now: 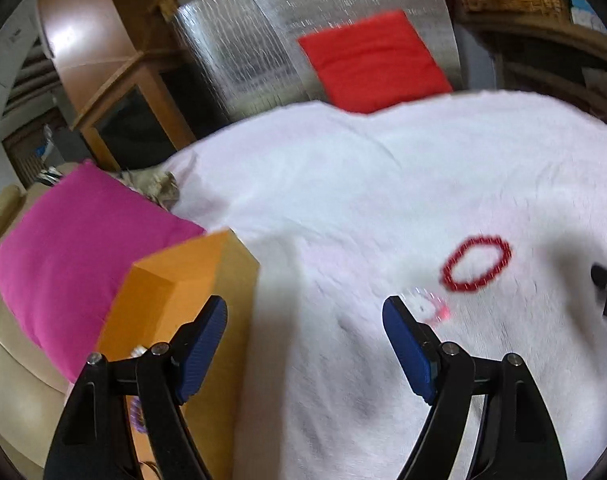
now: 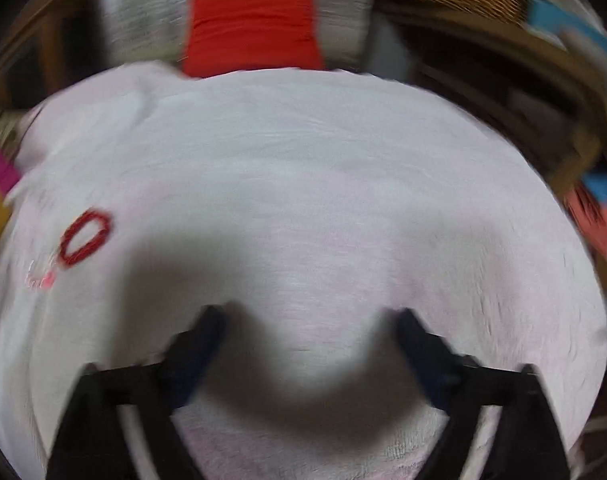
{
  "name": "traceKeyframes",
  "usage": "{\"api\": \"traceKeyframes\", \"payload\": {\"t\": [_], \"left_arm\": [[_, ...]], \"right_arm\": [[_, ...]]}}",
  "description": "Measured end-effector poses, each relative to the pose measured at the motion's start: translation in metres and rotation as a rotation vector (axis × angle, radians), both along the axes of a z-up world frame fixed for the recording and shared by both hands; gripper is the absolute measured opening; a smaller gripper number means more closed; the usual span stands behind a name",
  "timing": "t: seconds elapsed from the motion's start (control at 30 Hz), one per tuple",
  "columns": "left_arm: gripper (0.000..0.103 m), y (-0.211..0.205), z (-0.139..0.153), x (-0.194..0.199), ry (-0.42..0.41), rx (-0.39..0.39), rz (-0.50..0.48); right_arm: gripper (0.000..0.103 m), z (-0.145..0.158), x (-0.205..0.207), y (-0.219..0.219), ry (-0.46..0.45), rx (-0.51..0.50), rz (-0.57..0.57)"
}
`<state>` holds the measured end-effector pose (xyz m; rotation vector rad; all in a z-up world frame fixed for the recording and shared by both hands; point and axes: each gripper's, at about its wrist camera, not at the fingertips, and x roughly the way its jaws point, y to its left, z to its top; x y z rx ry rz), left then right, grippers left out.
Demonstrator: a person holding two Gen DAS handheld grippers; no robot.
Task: Organize jewelry
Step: 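Move both open tools back toward the pink and red bracelets on the towel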
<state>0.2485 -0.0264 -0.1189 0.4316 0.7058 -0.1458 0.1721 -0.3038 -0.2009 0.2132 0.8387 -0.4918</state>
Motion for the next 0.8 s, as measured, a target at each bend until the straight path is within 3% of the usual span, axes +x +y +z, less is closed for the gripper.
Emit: {"api": "traceKeyframes", "payload": {"t": [0.1, 0.3, 0.5, 0.7, 0.8], "left_arm": [[0.080, -0.001, -0.010, 0.004, 0.069, -0.041, 0.019], [0.080, -0.005, -0.027, 0.005, 0.161, -0.113, 0.058], [0.080, -0.015, -0.030, -0.011, 0.138, -0.128, 0.098], [0.080, -0.016, -0.029, -0.025, 0.219, -0.228, 0.099], [0.080, -0.013, -0.023, -0.036, 0.205, -0.246, 0.121]], "right_arm": [[0.103, 0.000, 0.002, 0.003, 0.016, -0.045, 0.026], [0.103, 0.003, -0.007, 0.003, -0.004, -0.021, 0.030], [0.103, 0.000, -0.002, 0.004, 0.008, -0.021, 0.046], [0.103, -0.004, -0.012, 0.012, -0.031, -0.044, 0.038], [0.103, -0.006, -0.019, 0.015, -0.045, -0.042, 0.036]]}}
